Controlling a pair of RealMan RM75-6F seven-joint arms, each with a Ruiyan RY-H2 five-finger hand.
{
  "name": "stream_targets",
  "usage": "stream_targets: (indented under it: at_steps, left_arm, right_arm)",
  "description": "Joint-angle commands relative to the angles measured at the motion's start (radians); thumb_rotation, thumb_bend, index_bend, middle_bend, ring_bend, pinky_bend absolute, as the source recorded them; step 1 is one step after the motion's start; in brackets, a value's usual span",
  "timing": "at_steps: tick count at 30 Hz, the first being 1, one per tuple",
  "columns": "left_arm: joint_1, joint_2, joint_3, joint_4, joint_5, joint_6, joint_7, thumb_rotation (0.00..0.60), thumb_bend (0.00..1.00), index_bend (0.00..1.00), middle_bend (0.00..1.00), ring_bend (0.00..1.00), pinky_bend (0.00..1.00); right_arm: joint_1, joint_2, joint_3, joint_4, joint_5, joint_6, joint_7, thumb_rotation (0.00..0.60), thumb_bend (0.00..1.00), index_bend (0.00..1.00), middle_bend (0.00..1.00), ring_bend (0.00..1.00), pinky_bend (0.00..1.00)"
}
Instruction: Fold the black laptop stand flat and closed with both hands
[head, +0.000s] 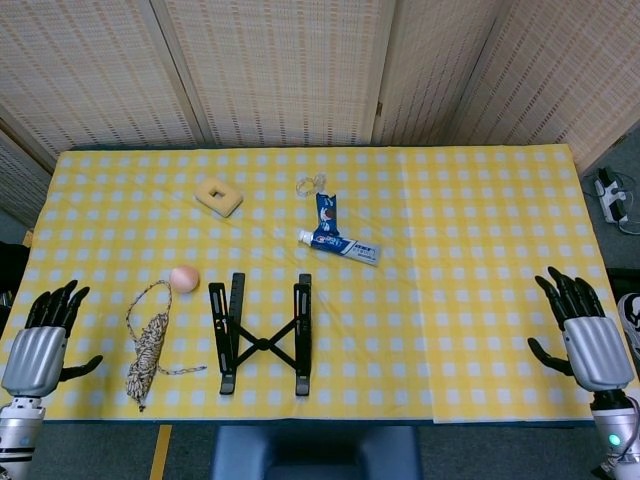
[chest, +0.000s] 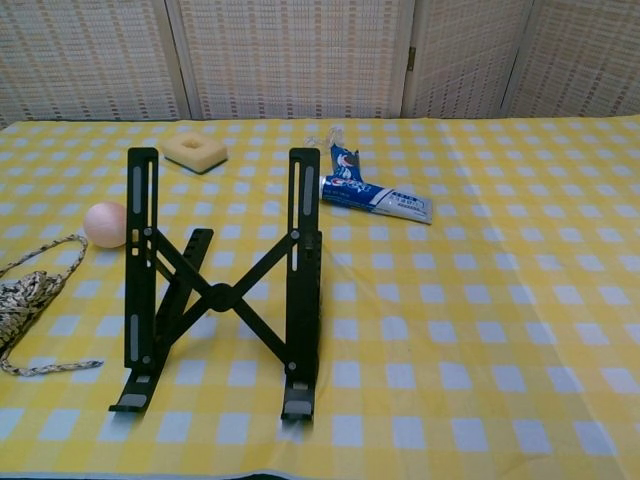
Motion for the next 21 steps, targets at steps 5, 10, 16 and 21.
stream_targets:
  at_steps: [5,10,16,21]
  left_arm:
    - [-0.126,0.055,-0.024,-0.035,0.012,-0.197,-0.248,0.600,0.13,0.00,0.00,0.01,0.00]
    - [-0.227,0.079,-0.030,-0.030,-0.017,-0.395,-0.461,0.600,0.13,0.00,0.00,0.02,0.00]
    - [-0.322,0.064,-0.032,0.037,0.013,-0.543,-0.742,0.600,0.13,0.00,0.00,0.02,0.00]
    - [-0.384,0.025,-0.023,0.100,0.051,-0.605,-0.869,0.600,0.13,0.00,0.01,0.03,0.00]
  right_arm:
    - [0.016,0.025,0.004,-0.017,-0.036,0.006,0.020,0.600,0.32,0.00,0.00,0.00,0.00]
    - [0.022,0.034,0.004,-0.026,-0.051,0.010,0.021,0.600,0.32,0.00,0.00,0.00,0.00]
    - [0.023,0.033,0.001,-0.027,-0.051,0.009,0.026,0.600,0.32,0.00,0.00,0.00,0.00]
    - [0.027,0.027,-0.002,-0.024,-0.048,0.000,0.028,0.600,0.32,0.00,0.00,0.00,0.00]
